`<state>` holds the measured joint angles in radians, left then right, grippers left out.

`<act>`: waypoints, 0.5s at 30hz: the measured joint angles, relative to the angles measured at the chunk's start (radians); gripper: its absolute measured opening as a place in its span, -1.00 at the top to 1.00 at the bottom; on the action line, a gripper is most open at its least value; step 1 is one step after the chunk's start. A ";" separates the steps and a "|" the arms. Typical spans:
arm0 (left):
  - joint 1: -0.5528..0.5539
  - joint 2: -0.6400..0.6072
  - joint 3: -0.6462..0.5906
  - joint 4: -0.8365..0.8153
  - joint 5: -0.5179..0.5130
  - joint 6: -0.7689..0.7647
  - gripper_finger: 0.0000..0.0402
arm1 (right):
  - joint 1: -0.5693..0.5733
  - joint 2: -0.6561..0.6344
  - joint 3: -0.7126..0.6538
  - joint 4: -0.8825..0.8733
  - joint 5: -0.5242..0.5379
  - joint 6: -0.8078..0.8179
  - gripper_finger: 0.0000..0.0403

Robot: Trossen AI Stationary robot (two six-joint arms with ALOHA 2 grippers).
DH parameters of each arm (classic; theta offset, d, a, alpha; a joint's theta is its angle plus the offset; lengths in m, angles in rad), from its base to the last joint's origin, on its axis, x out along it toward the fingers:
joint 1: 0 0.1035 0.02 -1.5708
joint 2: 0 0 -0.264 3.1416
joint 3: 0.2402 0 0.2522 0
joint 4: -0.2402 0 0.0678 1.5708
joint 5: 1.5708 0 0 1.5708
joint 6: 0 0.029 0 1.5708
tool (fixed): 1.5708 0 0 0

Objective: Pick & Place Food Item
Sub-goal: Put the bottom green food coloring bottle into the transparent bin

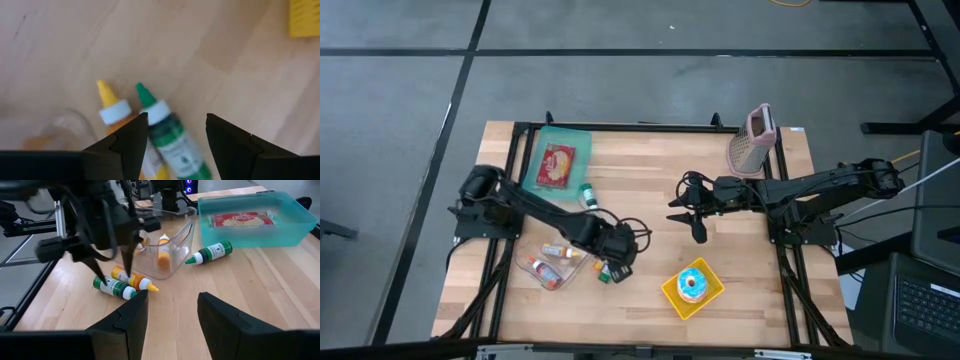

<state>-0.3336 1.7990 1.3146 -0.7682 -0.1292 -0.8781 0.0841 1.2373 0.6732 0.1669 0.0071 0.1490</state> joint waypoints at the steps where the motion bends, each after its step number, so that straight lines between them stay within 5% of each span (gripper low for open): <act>1: -0.007 0.009 0.023 -0.022 -0.003 -0.022 0.04 | 0.000 0.000 0.000 0.000 0.000 0.000 0.16; 15: -0.054 0.174 0.134 -0.114 0.075 -0.263 0.04 | 0.000 0.000 0.000 0.005 -0.028 0.000 0.16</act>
<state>-0.3875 1.9732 1.4489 -0.8824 -0.0540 -1.1408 0.0841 1.2373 0.6735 0.1715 -0.0208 0.1490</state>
